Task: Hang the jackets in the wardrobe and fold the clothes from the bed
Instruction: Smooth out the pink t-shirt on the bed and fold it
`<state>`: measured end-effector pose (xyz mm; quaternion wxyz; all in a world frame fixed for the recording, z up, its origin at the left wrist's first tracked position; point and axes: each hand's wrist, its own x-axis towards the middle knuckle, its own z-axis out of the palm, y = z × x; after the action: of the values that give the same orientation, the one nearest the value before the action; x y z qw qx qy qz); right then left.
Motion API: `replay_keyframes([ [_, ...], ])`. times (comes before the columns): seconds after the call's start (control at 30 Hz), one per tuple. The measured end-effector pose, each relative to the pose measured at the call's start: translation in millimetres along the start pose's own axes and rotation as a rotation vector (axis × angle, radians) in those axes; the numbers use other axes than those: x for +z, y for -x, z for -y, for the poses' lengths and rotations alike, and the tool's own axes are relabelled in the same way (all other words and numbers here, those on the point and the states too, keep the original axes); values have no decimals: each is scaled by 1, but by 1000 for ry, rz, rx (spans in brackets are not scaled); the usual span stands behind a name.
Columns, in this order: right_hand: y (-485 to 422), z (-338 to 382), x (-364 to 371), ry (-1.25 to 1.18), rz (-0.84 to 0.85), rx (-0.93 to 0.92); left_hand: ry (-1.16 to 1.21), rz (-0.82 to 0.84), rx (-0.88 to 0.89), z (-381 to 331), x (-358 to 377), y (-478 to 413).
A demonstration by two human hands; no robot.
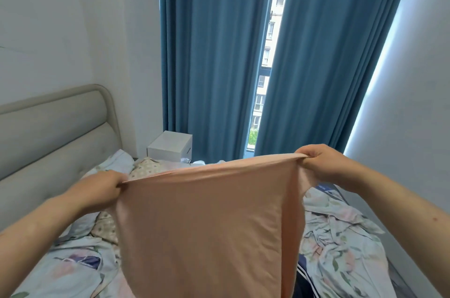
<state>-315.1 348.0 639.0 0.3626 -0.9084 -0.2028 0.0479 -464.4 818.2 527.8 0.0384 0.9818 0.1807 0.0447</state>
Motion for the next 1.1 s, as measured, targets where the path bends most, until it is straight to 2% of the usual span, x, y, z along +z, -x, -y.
replay_keyframes([
  [0.13, -41, -26, 37, 96, 52, 77, 176, -107, -78, 11, 52, -39],
  [0.3, -106, -57, 83, 498, 88, 78, 298, -191, -153, 14, 87, -90],
  [0.37, -127, -64, 92, 395, 83, 106, 335, -250, -179, 16, 84, -113],
  [0.47, -153, -65, 98, 60, 12, 181, 434, -347, -160, 14, 74, -144],
  [0.6, -174, -63, 100, -244, -107, 160, 442, -430, -96, 17, 60, -160],
  [0.67, -176, -69, 102, -259, -139, 115, 376, -448, -43, 21, 61, -158],
  [0.77, -168, -84, 109, -141, -166, 81, 297, -469, 4, 28, 82, -142],
  [0.9, -142, -117, 132, 11, -72, 43, 317, -363, 8, 25, 131, -99],
  [1.03, -108, -173, 177, 229, 231, 60, 272, -235, 1, 23, 215, -40],
  [1.1, -92, -208, 209, 285, 380, 83, 248, -51, -30, 24, 270, -8],
])
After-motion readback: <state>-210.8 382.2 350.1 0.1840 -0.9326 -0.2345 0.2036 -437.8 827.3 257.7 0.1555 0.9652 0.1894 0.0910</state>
